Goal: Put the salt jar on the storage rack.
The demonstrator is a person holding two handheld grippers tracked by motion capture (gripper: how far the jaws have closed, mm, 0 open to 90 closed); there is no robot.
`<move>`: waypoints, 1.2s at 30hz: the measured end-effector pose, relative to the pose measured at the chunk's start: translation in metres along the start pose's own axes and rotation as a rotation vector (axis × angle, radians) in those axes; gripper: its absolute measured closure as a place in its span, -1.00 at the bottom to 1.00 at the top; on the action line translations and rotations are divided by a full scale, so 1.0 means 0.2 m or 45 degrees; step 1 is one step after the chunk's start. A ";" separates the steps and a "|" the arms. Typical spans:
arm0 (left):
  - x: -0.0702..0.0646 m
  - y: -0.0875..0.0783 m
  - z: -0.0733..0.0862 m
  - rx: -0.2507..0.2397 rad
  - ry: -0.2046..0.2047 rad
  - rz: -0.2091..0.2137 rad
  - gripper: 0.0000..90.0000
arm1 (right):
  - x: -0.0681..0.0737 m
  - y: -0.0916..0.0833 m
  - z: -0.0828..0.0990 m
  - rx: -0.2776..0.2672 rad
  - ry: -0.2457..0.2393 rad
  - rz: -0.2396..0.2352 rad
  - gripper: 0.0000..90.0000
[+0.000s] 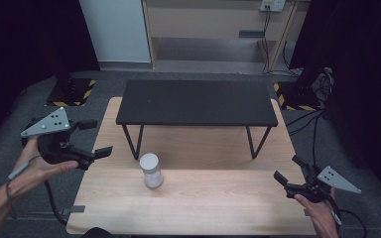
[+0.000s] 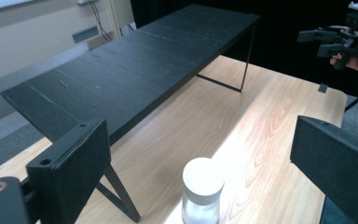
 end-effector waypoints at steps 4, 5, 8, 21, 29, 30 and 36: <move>0.02 0.03 0.02 0.018 0.005 0.027 -0.92 | 0.00 0.00 0.00 0.005 -0.001 -0.002 -0.96; 0.02 0.04 0.02 0.028 0.008 0.025 -0.92 | 0.00 0.00 0.00 0.005 -0.001 -0.003 -0.96; 0.03 0.06 0.04 0.042 0.006 0.025 -0.92 | 0.00 0.00 0.00 0.007 -0.001 -0.005 -0.96; 0.06 0.20 0.12 0.065 0.019 0.056 -0.93 | 0.00 0.00 0.00 0.010 -0.002 -0.006 -0.95; 0.04 0.32 0.15 0.135 0.034 0.075 -0.93 | 0.00 0.00 0.00 0.009 -0.003 -0.006 -0.95; 0.04 0.34 0.16 0.145 0.036 0.077 -0.93 | 0.00 0.00 0.00 0.008 -0.003 -0.007 -0.95; 0.03 0.43 0.20 0.150 0.031 0.094 -0.93 | 0.00 0.00 0.00 0.008 -0.003 -0.008 -0.95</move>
Point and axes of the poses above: each handheld gripper's, and its own axes: y roughly forward along the jaws, z roughly out of its underside, x roughly to its left, the point moved 4 cm from there along y, roughly forward along the jaws, and after that the axes turned 6 degrees about y, right-handed, at the moved point
